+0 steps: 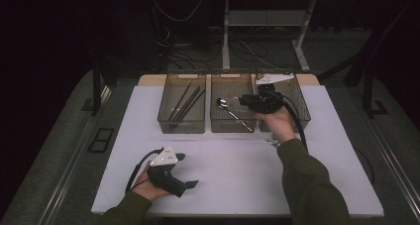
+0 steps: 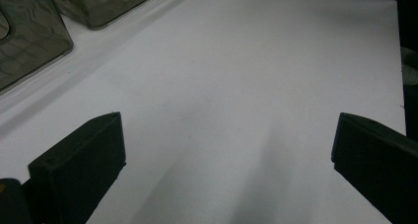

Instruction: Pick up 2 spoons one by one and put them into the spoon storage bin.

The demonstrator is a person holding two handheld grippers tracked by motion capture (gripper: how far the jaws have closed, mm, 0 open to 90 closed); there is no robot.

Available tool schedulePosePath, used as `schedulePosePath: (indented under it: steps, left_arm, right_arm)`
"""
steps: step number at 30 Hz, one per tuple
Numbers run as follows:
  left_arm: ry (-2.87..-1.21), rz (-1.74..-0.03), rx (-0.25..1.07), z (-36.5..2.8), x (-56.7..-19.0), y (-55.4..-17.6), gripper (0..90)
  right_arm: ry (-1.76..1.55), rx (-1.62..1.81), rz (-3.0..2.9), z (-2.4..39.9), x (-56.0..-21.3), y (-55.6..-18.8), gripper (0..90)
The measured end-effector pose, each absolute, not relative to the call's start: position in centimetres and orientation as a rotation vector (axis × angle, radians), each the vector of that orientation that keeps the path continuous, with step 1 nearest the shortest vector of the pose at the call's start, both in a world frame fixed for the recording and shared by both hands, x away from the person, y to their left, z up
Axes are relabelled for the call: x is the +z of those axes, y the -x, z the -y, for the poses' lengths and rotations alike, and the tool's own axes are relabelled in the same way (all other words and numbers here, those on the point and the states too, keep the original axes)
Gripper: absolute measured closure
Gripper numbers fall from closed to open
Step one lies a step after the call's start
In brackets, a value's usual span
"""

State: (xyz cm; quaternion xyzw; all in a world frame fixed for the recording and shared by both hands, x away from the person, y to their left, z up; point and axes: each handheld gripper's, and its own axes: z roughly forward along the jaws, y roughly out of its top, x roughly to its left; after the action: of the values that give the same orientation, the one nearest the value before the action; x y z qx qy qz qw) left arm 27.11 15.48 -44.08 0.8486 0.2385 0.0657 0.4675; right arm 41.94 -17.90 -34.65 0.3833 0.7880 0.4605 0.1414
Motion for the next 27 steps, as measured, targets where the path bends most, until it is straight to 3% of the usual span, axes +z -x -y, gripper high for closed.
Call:
schedulePosePath:
  steps: [24, 27]
  left_arm:
    - [-2.102, -0.568, 0.165, -15.4, -44.1, -27.1, 0.0]
    - [-2.094, -0.573, 0.163, -15.3, -44.2, -27.1, 0.0]
  right_arm:
    - [-1.205, 1.188, -2.36, 14.6, -38.4, -45.1, 74.8]
    - [-1.21, 1.193, -2.348, 14.5, -38.4, -45.0, 64.7]
